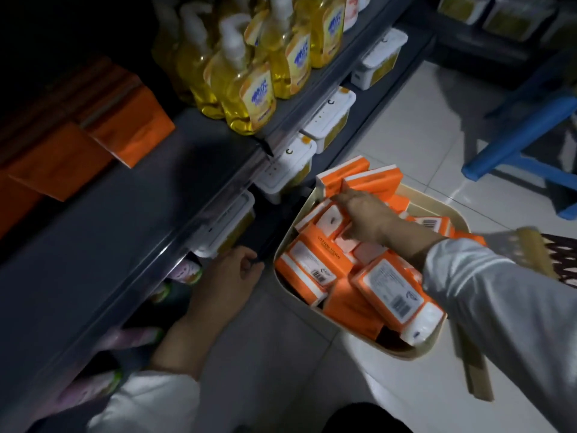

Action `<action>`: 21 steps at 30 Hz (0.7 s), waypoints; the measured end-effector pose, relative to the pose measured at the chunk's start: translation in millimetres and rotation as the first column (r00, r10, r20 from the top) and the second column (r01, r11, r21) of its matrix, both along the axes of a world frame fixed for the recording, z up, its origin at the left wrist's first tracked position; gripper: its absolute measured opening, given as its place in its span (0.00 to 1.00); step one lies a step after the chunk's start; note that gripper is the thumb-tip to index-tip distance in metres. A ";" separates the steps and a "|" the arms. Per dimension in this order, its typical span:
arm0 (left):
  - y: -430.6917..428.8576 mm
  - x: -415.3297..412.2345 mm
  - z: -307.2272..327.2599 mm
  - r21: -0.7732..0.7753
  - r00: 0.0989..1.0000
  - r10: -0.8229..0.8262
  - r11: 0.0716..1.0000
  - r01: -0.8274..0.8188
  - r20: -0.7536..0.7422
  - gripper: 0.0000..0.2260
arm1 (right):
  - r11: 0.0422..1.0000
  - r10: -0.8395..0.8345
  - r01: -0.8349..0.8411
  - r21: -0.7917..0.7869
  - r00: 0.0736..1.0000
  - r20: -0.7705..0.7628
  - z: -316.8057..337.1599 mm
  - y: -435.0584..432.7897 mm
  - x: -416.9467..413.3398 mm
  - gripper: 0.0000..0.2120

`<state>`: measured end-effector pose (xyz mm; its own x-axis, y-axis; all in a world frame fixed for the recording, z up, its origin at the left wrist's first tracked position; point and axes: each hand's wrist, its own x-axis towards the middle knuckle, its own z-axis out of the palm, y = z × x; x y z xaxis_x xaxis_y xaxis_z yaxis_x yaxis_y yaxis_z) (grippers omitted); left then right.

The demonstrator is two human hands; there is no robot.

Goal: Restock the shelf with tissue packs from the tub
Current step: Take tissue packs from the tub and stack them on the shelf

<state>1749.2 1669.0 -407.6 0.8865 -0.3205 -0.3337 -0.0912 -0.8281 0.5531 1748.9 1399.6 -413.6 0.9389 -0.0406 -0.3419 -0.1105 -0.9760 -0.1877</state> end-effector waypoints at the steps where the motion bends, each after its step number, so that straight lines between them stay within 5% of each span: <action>1: -0.6 -1.6 -6.6 -0.012 1.000 -0.002 1.000 0.002 -0.016 0.12 | 1.000 -0.011 0.011 0.005 0.999 0.052 -5.1 -0.8 -0.8 0.27; 5: 0.4 -9.0 -18.9 -0.040 1.000 0.004 0.999 -0.005 -0.031 0.16 | 0.996 -0.044 0.027 0.085 0.980 0.196 -17.1 -4.9 -4.3 0.15; 16: -21.6 -22.7 6.4 -0.289 0.997 0.027 0.957 -0.004 0.076 0.31 | 0.967 -0.087 -0.010 0.256 0.928 0.363 50.5 -15.0 -15.9 0.16; 21: -19.4 -35.7 35.3 -0.451 0.985 0.071 0.893 0.009 0.160 0.30 | 0.827 -0.160 0.003 0.562 0.960 0.230 102.6 17.5 -31.3 0.15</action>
